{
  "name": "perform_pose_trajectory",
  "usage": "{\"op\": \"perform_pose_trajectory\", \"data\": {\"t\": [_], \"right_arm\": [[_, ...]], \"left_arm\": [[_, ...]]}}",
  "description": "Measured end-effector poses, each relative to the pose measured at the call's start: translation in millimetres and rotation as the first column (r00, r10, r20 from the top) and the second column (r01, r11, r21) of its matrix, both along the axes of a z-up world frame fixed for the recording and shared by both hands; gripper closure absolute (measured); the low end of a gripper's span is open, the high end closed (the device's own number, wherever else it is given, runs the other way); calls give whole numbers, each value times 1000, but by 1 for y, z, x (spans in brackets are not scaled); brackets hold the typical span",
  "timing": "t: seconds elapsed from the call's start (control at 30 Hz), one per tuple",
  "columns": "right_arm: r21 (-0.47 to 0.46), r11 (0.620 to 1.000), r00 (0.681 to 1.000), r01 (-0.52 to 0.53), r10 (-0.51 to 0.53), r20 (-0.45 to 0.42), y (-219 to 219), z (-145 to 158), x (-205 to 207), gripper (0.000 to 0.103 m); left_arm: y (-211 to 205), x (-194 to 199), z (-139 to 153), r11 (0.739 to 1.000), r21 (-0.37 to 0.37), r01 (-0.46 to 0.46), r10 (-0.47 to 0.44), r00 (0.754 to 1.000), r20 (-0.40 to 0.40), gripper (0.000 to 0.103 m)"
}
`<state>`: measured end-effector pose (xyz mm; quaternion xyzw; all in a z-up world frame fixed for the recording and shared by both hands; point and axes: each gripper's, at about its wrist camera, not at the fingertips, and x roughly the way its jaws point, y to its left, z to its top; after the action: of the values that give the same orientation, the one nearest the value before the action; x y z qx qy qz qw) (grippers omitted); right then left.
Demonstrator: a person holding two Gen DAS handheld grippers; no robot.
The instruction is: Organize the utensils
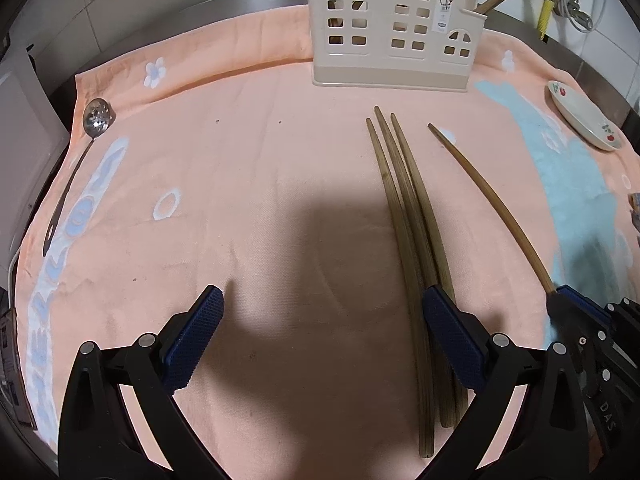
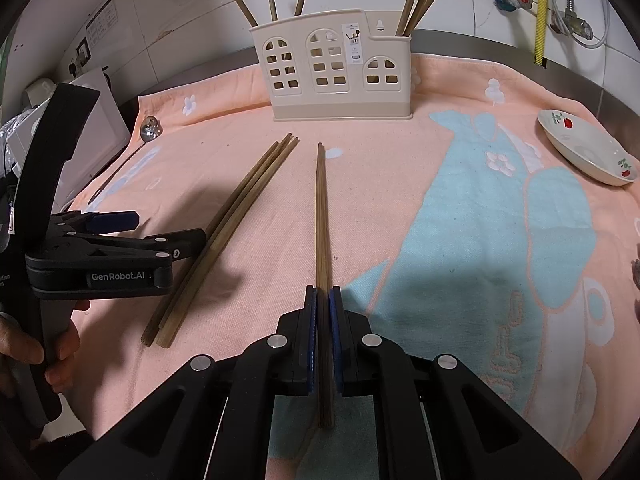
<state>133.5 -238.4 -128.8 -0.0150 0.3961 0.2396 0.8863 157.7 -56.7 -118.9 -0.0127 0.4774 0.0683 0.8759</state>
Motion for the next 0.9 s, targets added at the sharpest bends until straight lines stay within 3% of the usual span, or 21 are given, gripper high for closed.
{"op": "perform_pose_trajectory", "data": {"t": [0.4, 0.57, 0.83, 0.9], "right_arm": [[-5, 1000, 1000, -1, 1, 3, 0, 0, 0, 96], [-2, 1000, 1000, -2, 2, 1, 0, 0, 0, 96], [-4, 1000, 1000, 1, -1, 1, 0, 1, -2, 96], [-7, 1000, 1000, 1, 0, 4, 0, 1, -3, 96]], "left_arm": [[-11, -1, -4, 997, 75, -10, 11, 1000, -7, 5], [-8, -4, -4, 998, 66, -18, 18, 1000, -2, 6], [-5, -12, 2, 992, 123, -2, -2, 999, 35, 25], [3, -12, 3, 994, 107, 0, -4, 999, 38, 29]]}}
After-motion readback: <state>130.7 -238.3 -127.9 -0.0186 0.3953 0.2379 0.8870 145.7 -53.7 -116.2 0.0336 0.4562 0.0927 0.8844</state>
